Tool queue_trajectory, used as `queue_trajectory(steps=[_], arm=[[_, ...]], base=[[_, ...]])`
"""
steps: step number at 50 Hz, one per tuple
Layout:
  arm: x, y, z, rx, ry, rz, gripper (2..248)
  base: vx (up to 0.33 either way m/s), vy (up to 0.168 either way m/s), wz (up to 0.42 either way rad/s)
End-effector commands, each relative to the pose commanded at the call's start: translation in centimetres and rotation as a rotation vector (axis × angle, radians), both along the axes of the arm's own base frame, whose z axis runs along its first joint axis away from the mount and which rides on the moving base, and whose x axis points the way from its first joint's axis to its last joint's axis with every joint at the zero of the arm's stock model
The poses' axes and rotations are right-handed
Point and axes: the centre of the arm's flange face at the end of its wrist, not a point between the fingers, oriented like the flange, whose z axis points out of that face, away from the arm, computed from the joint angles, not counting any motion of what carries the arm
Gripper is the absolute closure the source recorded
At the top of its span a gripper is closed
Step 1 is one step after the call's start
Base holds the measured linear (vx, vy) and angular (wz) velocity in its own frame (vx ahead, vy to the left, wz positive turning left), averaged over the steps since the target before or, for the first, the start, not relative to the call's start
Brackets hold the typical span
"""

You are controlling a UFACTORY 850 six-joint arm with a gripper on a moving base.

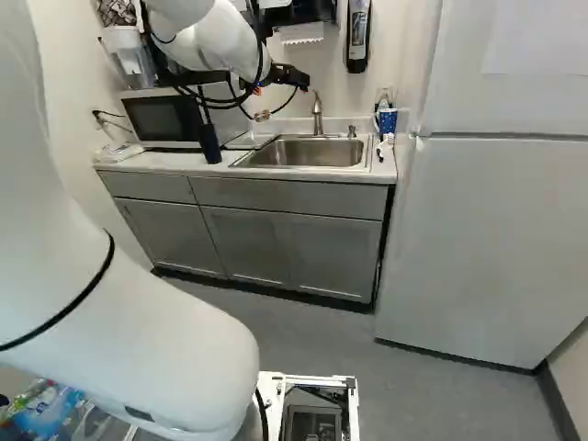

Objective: Rinse the cup and place it in the tray

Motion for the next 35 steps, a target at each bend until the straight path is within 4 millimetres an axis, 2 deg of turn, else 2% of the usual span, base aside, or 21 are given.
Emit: queue_trajectory(steps=[35], arm=[[0.00, 0.00, 0.00, 0.000, 0.000, 0.000, 3]], base=[[0.130, -0.051, -0.004]])
